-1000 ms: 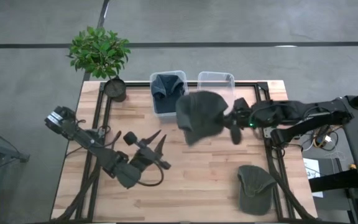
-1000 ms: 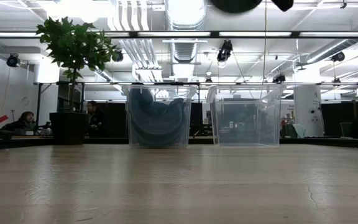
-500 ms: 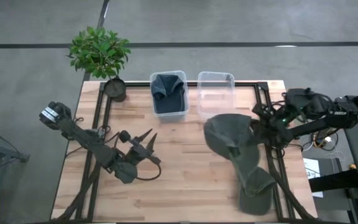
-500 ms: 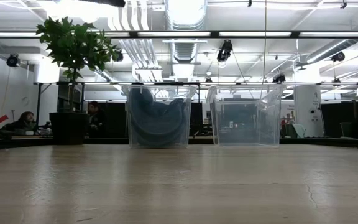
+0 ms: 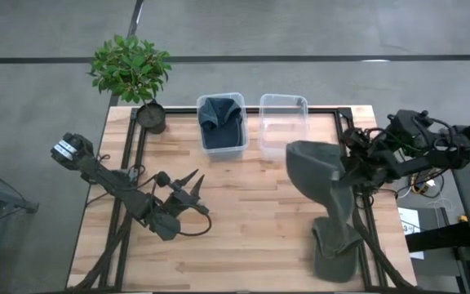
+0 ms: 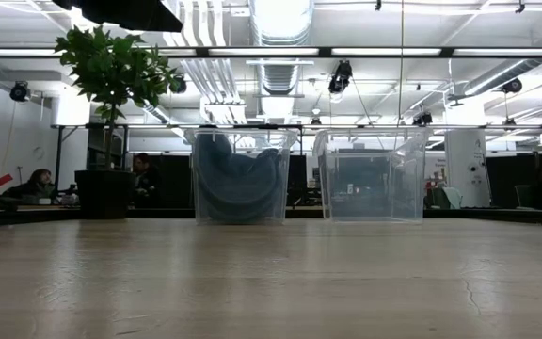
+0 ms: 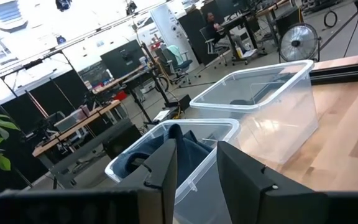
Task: Pick & Place hat
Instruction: Put the left black cap into the right transparent bin, then put the black cap into the right transparent bin
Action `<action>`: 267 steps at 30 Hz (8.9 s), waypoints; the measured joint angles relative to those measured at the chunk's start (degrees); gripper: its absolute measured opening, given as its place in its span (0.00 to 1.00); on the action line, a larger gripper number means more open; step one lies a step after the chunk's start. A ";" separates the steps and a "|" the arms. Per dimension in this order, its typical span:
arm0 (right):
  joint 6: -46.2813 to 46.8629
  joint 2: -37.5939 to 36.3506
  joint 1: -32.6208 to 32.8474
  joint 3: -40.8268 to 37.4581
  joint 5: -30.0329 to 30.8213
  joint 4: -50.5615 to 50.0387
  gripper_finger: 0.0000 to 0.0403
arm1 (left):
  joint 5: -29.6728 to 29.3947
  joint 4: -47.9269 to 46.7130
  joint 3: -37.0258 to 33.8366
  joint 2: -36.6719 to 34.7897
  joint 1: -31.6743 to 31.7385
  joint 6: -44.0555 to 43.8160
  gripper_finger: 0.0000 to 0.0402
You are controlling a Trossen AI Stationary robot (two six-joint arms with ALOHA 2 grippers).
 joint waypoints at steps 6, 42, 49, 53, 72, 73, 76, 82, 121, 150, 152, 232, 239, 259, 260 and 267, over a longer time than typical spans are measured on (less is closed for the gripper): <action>-9.36 3.35 -0.40 -0.94 16.49 -11.82 0.03 | 0.00 0.01 0.00 -0.76 0.21 -5.66 0.27; -22.75 21.93 -42.08 -0.37 33.26 -34.58 0.03 | 8.51 -26.49 -0.13 -10.32 0.26 -25.52 0.27; -21.28 25.38 -41.75 -0.52 33.47 -34.79 0.03 | 8.50 -27.67 -0.13 -10.32 0.26 -25.92 0.27; -21.54 27.21 -41.72 -0.55 33.37 -34.79 0.03 | 8.47 -28.04 -0.13 -10.32 0.26 -25.90 0.27; -24.24 27.12 -41.46 -0.59 31.90 -36.72 0.30 | 8.32 -30.59 -0.13 -10.32 0.26 -25.80 0.27; -24.13 26.75 -41.46 -0.59 31.90 -37.36 0.30 | 8.33 -30.70 -0.13 -10.29 0.26 -25.80 0.27; -23.56 25.26 -41.46 -0.59 31.92 -40.09 0.31 | 8.33 -31.08 -0.13 -10.29 0.26 -25.75 0.27; -23.52 21.80 -41.45 -0.41 31.81 -41.72 0.29 | 8.33 -31.30 -0.12 -10.34 0.26 -25.59 0.27; 26.45 18.58 32.54 0.85 16.91 -58.25 0.27 | 21.06 -8.36 -0.13 -10.38 1.03 -31.42 0.27; 46.10 44.54 44.78 0.85 21.69 -38.54 0.51 | 27.37 3.04 -0.11 -5.35 1.40 -25.31 0.27; 46.32 45.65 44.07 0.85 23.62 -37.62 0.53 | 27.39 3.04 -0.11 -5.35 1.40 -24.69 0.27; 4.35 48.40 11.03 8.17 38.80 -34.91 0.37 | 28.90 2.56 -0.11 -5.44 2.51 -16.11 0.27; 11.03 44.29 15.58 7.81 36.76 -55.16 0.38 | 28.90 2.56 -0.11 -5.44 2.56 -16.33 0.27; 15.86 36.75 17.25 -13.35 35.48 -29.49 0.63 | 28.89 2.64 -0.11 -5.44 2.74 -19.54 0.27; 15.48 36.75 17.20 -14.40 35.84 -28.20 0.64 | 28.89 2.64 -0.11 -5.44 2.79 -19.56 0.27; 15.21 36.84 16.88 -22.55 37.09 -9.76 0.64 | 28.87 2.67 -0.11 -5.44 3.17 -19.91 0.27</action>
